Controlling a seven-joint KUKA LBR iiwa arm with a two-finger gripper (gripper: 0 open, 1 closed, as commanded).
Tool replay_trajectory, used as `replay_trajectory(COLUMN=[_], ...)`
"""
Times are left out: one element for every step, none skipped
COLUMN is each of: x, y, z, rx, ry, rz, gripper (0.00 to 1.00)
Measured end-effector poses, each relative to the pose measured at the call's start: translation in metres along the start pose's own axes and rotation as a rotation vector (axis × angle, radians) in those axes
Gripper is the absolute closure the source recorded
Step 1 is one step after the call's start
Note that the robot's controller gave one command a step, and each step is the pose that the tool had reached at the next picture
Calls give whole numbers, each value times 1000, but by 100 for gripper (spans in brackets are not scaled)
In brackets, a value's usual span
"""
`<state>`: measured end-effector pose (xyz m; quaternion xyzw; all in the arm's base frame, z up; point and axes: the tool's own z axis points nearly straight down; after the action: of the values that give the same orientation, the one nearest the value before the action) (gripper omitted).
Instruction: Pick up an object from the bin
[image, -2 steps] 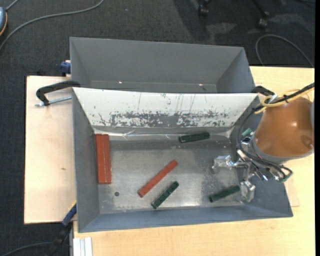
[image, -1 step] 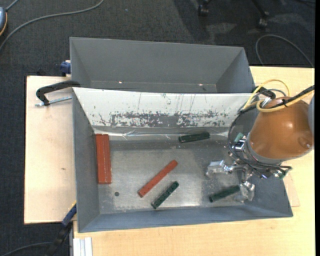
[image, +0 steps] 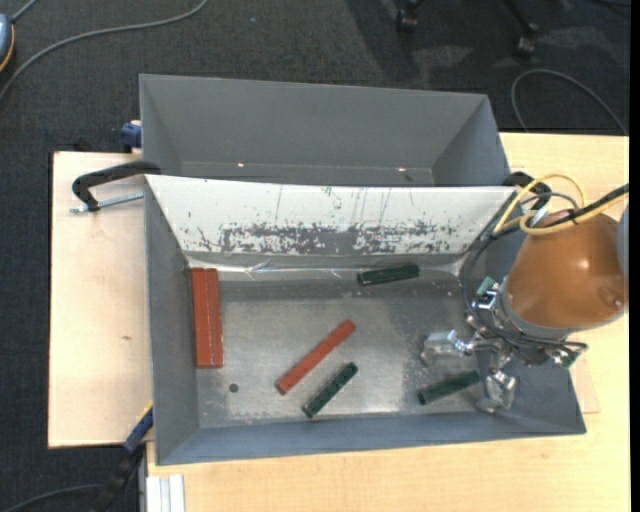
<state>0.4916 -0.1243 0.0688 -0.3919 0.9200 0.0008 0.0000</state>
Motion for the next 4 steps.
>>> replay_trajectory(x=[-1, -2, -3, -5], y=[0, 0, -1, -2], z=[-1, -1, -4, -29], rx=[1, 2, 4, 7], ry=[-1, -2, -4, -5], rz=[2, 2, 3, 5], gripper=[0, 100, 100, 100])
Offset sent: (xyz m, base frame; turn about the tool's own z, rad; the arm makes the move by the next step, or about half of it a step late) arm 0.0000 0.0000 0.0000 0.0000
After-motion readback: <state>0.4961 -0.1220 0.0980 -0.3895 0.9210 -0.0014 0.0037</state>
